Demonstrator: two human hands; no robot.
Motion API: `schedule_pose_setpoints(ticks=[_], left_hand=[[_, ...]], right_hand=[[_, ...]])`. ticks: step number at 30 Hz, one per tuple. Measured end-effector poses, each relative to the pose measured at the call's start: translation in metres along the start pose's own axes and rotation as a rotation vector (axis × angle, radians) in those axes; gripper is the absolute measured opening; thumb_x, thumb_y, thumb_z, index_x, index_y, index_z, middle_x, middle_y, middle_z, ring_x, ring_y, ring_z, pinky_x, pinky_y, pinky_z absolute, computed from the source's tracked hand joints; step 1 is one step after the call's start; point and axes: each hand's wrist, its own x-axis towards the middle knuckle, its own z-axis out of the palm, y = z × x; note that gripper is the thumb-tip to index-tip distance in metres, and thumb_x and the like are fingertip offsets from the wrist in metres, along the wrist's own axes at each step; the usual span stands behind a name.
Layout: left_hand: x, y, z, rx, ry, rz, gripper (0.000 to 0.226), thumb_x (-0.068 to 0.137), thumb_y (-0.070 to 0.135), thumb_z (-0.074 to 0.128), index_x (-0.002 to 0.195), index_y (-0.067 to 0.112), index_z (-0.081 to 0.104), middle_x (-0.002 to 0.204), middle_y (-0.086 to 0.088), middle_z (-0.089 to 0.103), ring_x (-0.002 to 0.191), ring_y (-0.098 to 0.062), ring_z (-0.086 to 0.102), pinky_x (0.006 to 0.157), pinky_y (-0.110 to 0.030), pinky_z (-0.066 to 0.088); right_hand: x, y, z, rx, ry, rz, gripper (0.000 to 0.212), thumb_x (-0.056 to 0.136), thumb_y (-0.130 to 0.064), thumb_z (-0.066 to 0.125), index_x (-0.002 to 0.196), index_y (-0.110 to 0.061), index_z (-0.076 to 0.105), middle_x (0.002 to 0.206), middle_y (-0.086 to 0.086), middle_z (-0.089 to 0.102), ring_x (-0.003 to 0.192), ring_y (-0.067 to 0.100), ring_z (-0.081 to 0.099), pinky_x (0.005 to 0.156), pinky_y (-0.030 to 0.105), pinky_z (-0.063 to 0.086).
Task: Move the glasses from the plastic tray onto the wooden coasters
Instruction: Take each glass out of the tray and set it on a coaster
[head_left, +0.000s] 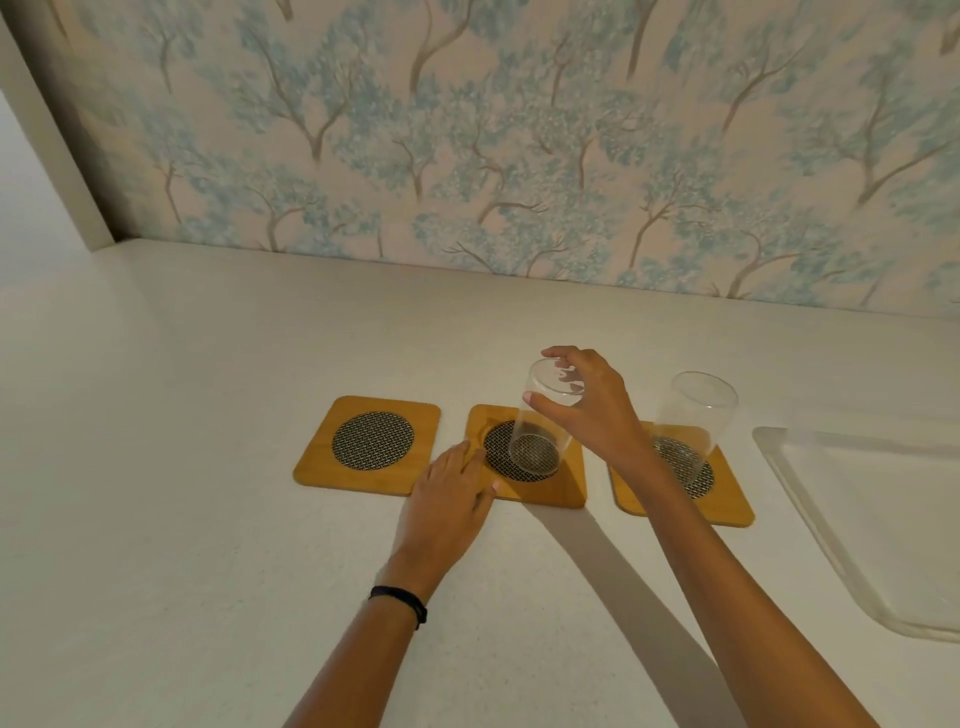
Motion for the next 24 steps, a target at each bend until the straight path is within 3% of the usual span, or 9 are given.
schedule_pose_setpoints(ticks=[13, 24], left_hand=[[0.002, -0.003, 0.006, 0.028, -0.001, 0.012, 0.047, 0.096, 0.037, 0.034, 0.137, 0.016, 0.034, 0.143, -0.004, 0.042, 0.130, -0.017, 0.039, 0.107, -0.036, 0.037], [0.002, -0.001, 0.005, 0.030, 0.006, 0.010, 0.044, 0.095, 0.037, 0.036, 0.134, 0.016, 0.038, 0.143, -0.003, 0.042, 0.128, -0.017, 0.041, 0.106, -0.035, 0.038]], right_hand=[[0.015, -0.001, 0.023, -0.003, -0.041, -0.009, 0.053, 0.072, -0.033, 0.076, 0.119, -0.023, 0.053, 0.119, 0.007, 0.052, 0.102, 0.017, 0.054, 0.088, 0.035, 0.048], [0.014, -0.004, 0.025, -0.013, -0.090, 0.000, 0.051, 0.076, -0.031, 0.072, 0.121, -0.022, 0.051, 0.123, 0.007, 0.048, 0.111, 0.021, 0.051, 0.091, 0.029, 0.042]])
